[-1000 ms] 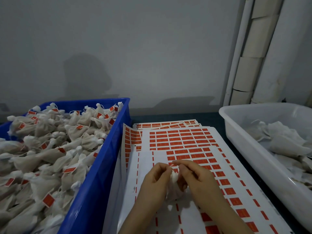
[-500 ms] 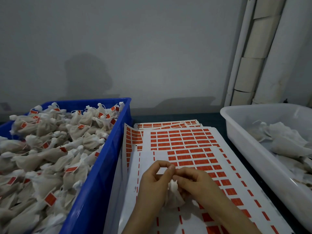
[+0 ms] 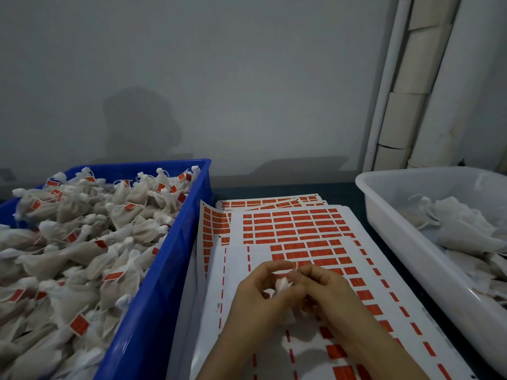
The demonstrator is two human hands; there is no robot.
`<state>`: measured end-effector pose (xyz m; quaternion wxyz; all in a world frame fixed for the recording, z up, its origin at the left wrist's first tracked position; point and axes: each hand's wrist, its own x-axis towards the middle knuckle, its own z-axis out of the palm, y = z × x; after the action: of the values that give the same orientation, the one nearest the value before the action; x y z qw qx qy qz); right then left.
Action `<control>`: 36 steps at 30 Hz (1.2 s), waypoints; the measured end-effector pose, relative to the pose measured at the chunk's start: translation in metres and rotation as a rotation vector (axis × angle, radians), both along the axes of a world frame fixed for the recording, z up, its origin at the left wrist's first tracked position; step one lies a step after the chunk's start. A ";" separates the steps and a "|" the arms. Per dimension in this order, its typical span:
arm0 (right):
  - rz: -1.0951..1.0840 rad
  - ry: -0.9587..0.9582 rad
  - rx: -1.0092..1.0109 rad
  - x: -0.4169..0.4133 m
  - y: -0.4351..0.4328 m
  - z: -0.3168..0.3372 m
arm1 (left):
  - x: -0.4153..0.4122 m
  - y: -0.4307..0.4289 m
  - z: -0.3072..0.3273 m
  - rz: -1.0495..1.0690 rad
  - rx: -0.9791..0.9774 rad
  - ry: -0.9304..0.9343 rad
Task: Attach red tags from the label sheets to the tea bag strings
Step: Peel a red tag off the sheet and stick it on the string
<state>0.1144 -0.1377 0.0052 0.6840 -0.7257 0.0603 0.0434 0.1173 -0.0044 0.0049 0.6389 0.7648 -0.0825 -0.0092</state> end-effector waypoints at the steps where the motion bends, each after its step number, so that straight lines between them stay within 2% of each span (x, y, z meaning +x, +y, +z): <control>1: -0.020 0.000 0.008 0.000 0.000 0.000 | 0.000 -0.001 -0.002 -0.009 0.040 -0.022; 3: -0.039 -0.004 0.015 0.000 0.001 0.000 | 0.000 -0.001 -0.005 0.034 0.071 -0.058; 8: -0.072 -0.016 0.032 -0.001 0.003 0.001 | 0.003 -0.001 -0.006 0.132 0.006 -0.083; 11: -0.094 -0.011 0.080 0.000 0.002 0.000 | 0.003 -0.002 -0.010 0.128 0.043 -0.077; 15: -0.092 0.032 0.326 0.001 0.000 0.002 | 0.003 -0.003 -0.012 0.092 0.051 -0.087; 18: -0.098 0.078 0.520 0.001 -0.001 0.006 | 0.003 -0.002 -0.009 0.142 0.042 -0.110; 23: -0.079 0.133 0.659 -0.001 -0.002 0.012 | 0.002 0.000 -0.008 0.141 0.064 -0.145; 27: -0.073 0.094 0.632 -0.003 -0.003 0.013 | 0.000 -0.003 -0.009 0.090 0.126 -0.139; 36: -0.106 -0.014 0.515 -0.001 -0.001 0.015 | 0.001 0.000 -0.006 0.183 0.100 -0.140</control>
<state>0.1133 -0.1390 0.0206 0.8479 -0.5237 0.0806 0.0161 0.1183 -0.0045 -0.0007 0.5907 0.7989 -0.0565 0.0984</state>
